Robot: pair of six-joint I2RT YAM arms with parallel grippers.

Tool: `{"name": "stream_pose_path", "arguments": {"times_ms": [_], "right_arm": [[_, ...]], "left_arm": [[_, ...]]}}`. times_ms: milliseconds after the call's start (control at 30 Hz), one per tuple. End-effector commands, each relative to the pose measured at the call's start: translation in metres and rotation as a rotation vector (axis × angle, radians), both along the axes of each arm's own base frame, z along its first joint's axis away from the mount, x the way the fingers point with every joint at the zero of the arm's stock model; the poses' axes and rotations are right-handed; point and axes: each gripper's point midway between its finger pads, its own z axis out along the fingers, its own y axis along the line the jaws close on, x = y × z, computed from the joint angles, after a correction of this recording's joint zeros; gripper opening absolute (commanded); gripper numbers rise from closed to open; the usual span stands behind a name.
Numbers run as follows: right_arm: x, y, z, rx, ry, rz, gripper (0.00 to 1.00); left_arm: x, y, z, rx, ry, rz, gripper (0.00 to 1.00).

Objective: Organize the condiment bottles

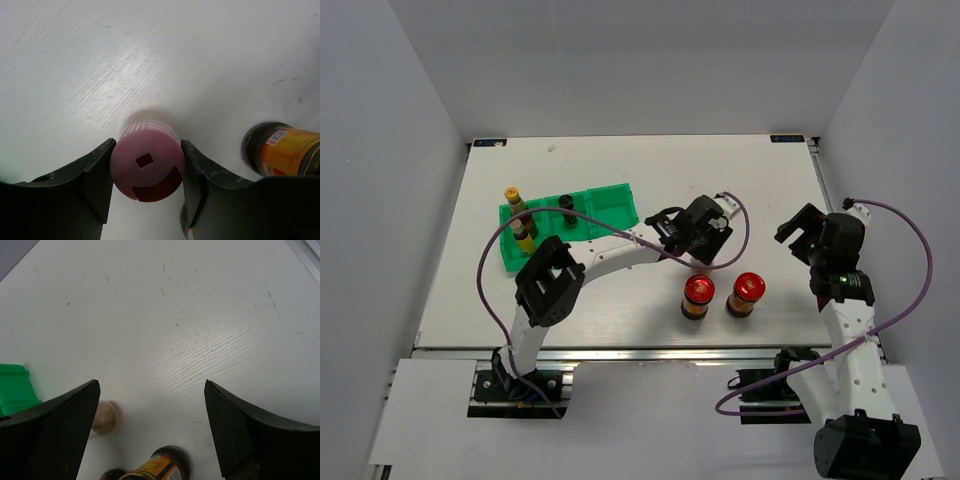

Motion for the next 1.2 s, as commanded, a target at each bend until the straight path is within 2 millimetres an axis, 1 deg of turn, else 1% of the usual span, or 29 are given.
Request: {"name": "stream_pose_path", "arguments": {"times_ms": [0, 33, 67, 100, 133, 167, 200, 233, 267, 300, 333, 367, 400, 433, 467, 500, 533, 567, 600, 633, 667, 733, 767, 833, 867, 1000, 1133, 1167], "right_arm": [[0.010, 0.010, 0.013, -0.013, -0.069, 0.086, 0.89], [0.010, 0.013, 0.013, -0.026, -0.073, 0.120, 0.89], [0.012, 0.021, 0.016, -0.017, -0.089, 0.171, 0.89], [0.013, 0.023, 0.017, -0.019, -0.094, 0.185, 0.89], [0.013, 0.024, 0.017, -0.019, -0.095, 0.190, 0.89], [0.014, 0.024, 0.017, -0.019, -0.098, 0.188, 0.89], [0.015, 0.024, 0.017, -0.024, -0.096, 0.187, 0.89], [0.016, 0.024, 0.018, -0.029, -0.095, 0.188, 0.89], [0.017, 0.025, 0.020, -0.038, -0.094, 0.195, 0.89], [0.019, 0.027, 0.018, -0.041, -0.083, 0.203, 0.89], [0.022, 0.029, 0.024, -0.047, -0.094, 0.210, 0.89], [0.023, 0.037, 0.024, -0.051, -0.095, 0.236, 0.89], [0.028, 0.039, 0.027, -0.067, -0.113, 0.250, 0.89], [0.031, 0.038, 0.029, -0.092, -0.117, 0.231, 0.89], [0.034, 0.052, 0.030, -0.110, -0.120, 0.271, 0.89], [0.037, 0.055, 0.034, -0.128, -0.129, 0.272, 0.89], [0.040, 0.057, 0.035, -0.150, -0.127, 0.264, 0.89], [0.045, 0.069, 0.038, -0.159, -0.123, 0.297, 0.89], [0.046, 0.073, 0.037, -0.166, -0.114, 0.308, 0.89], [0.047, 0.081, 0.037, -0.172, -0.110, 0.329, 0.89], [0.050, 0.086, 0.036, -0.177, -0.100, 0.340, 0.89], [0.053, 0.091, 0.036, -0.179, -0.101, 0.351, 0.89], [0.054, 0.092, 0.035, -0.178, -0.097, 0.355, 0.89], [0.055, 0.094, 0.034, -0.171, -0.095, 0.354, 0.89], [0.055, 0.095, 0.034, -0.169, -0.097, 0.356, 0.89], [0.053, 0.092, 0.034, -0.177, -0.095, 0.349, 0.89], [0.051, 0.088, 0.032, -0.188, -0.088, 0.332, 0.89], [0.050, 0.088, 0.031, -0.190, -0.083, 0.333, 0.89]], "left_arm": [[0.026, 0.027, 0.098, -0.134, -0.189, 0.143, 0.38], [0.029, 0.035, 0.105, -0.150, -0.195, 0.167, 0.38], [0.033, 0.043, 0.110, -0.165, -0.194, 0.191, 0.38], [0.036, 0.055, 0.126, -0.199, -0.200, 0.224, 0.38], [0.045, 0.075, 0.121, -0.187, -0.193, 0.276, 0.38], [0.050, 0.087, 0.124, -0.193, -0.196, 0.315, 0.38], [0.062, 0.107, 0.127, -0.189, -0.209, 0.373, 0.38], [0.062, 0.123, 0.133, -0.198, -0.217, 0.401, 0.38], [0.066, 0.135, 0.135, -0.201, -0.220, 0.430, 0.38], [0.073, 0.157, 0.144, -0.209, -0.233, 0.488, 0.38], [0.075, 0.171, 0.139, -0.193, -0.230, 0.523, 0.39], [0.078, 0.183, 0.138, -0.187, -0.230, 0.564, 0.39], [0.084, 0.203, 0.136, -0.164, -0.231, 0.617, 0.39], [0.084, 0.214, 0.139, -0.170, -0.232, 0.646, 0.39], [0.086, 0.227, 0.133, -0.163, -0.219, 0.689, 0.39], [0.085, 0.237, 0.131, -0.148, -0.216, 0.714, 0.39], [0.082, 0.245, 0.136, -0.158, -0.224, 0.734, 0.39], [0.079, 0.252, 0.128, -0.151, -0.214, 0.757, 0.40], [0.078, 0.263, 0.126, -0.143, -0.212, 0.783, 0.40], [0.075, 0.272, 0.131, -0.151, -0.223, 0.809, 0.41], [0.073, 0.285, 0.123, -0.137, -0.213, 0.843, 0.42], [0.069, 0.301, 0.119, -0.124, -0.208, 0.884, 0.42], [0.065, 0.315, 0.115, -0.115, -0.200, 0.917, 0.42], [0.062, 0.329, 0.113, -0.115, -0.199, 0.959, 0.42], [0.060, 0.334, 0.108, -0.107, -0.192, 0.969, 0.43], [0.060, 0.352, 0.098, -0.097, -0.179, 1.021, 0.43], [0.067, 0.350, 0.088, -0.106, -0.149, 1.000, 0.43], [0.069, 0.350, 0.082, -0.090, -0.136, 1.002, 0.43]]}}
